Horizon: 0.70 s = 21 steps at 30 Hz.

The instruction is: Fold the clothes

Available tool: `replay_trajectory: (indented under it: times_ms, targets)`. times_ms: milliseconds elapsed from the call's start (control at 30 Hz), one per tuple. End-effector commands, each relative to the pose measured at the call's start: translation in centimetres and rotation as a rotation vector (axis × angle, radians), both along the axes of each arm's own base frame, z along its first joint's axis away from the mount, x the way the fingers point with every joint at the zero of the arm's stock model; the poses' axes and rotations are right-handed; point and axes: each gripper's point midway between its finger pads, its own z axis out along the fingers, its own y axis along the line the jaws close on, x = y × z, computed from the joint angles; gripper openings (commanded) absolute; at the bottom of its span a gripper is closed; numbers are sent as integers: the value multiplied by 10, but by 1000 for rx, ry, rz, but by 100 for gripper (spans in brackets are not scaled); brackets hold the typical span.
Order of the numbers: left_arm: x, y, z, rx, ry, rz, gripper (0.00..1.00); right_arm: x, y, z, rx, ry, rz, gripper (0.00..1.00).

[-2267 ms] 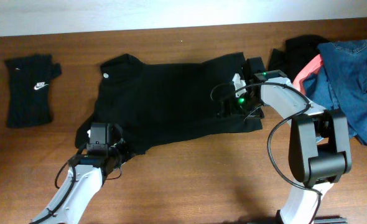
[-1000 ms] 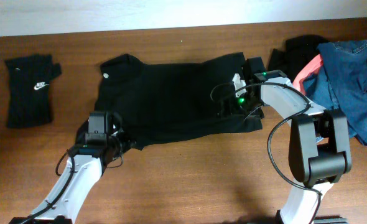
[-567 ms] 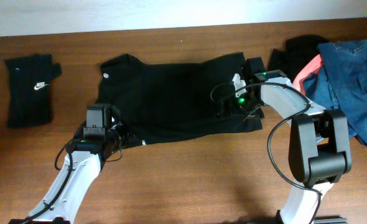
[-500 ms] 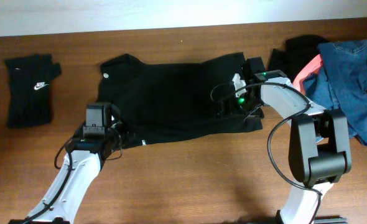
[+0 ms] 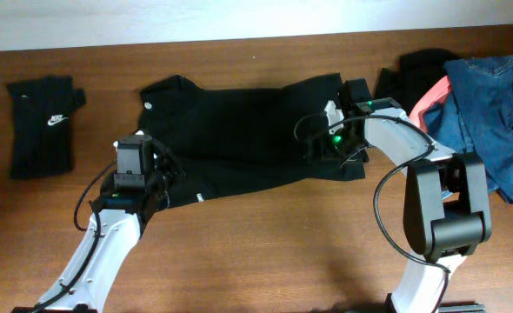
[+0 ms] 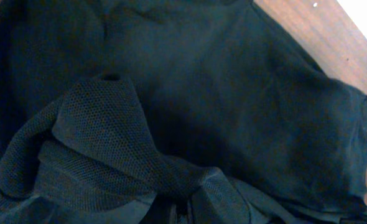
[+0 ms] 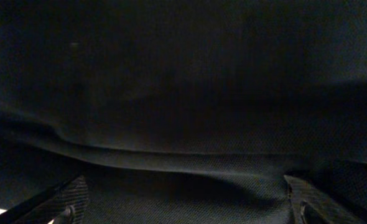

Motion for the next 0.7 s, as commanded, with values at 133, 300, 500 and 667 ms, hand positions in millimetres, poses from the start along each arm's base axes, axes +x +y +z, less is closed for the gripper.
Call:
replay_trajectory:
  times_ms: [133, 300, 500, 667]
  targets:
    - [11, 12, 16, 78, -64, 10, 2, 11, -4, -12, -26, -39, 14, 99]
    - [16, 16, 11, 107, -70, 13, 2, 14, -4, -10, -25, -54, 14, 99]
    - [26, 14, -9, 108, -50, 11, 3, 14, -4, -10, -25, -52, 15, 99]
    - [37, 14, -21, 107, -61, 12, 9, 13, -3, -10, -25, -49, 15, 99]
